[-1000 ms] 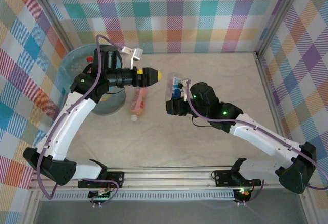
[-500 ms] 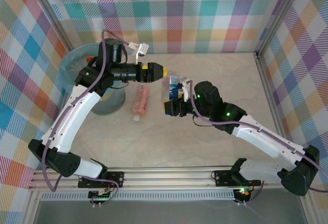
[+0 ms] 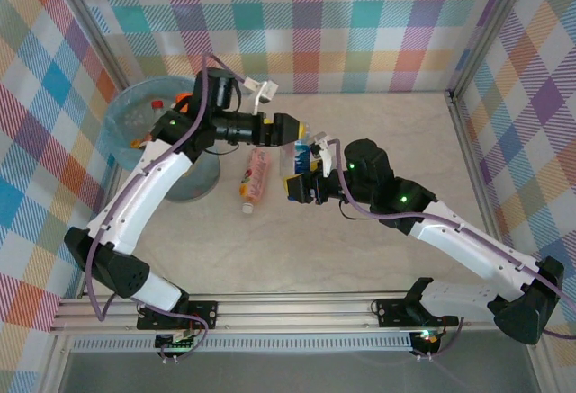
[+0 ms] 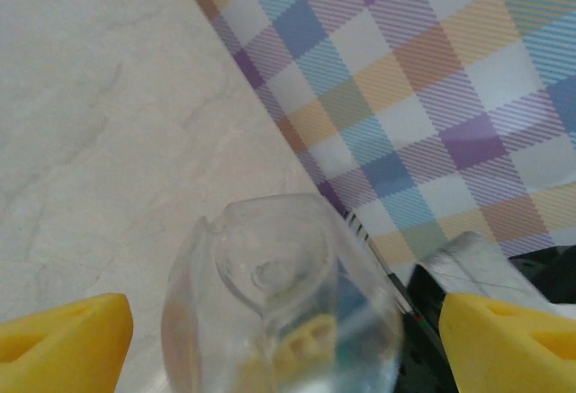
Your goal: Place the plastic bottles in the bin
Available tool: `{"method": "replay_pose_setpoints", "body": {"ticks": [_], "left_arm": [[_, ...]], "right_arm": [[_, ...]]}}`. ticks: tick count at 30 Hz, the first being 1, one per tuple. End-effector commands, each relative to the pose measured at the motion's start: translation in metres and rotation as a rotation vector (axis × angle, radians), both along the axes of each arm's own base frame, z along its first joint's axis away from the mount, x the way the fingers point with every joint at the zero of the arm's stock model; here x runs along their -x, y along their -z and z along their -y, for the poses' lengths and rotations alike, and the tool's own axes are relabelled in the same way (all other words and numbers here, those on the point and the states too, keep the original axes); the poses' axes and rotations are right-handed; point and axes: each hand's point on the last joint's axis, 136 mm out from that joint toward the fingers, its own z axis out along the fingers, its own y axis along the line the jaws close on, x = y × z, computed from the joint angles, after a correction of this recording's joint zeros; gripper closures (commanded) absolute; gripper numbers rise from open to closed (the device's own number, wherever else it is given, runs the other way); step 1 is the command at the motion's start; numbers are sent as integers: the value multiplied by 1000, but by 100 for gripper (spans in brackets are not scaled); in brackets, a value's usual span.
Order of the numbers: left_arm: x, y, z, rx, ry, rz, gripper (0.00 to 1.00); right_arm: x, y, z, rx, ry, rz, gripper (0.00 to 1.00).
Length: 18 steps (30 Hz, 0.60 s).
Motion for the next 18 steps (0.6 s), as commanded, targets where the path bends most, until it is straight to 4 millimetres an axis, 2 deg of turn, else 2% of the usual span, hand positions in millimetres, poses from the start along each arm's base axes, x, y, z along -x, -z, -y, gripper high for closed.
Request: {"method": "replay_pose_setpoints", "body": {"ticks": [1,5,12,18], "left_arm": [[6,-11,6,15,20,8,12],[4,-3,4,-8,3,-2,16],[0,-9,1,-2,-44,-6,34],[-8,-21,-13,-13,-139,-4,35]], "right_arm": [[6,-34,-4,-78,-41,67,55],[9,-33,-6,-80,-58,57,54],[5,-33,-4,-73,-31,46,51],[-1,-37,-6,-70,-5,24,33]]}}
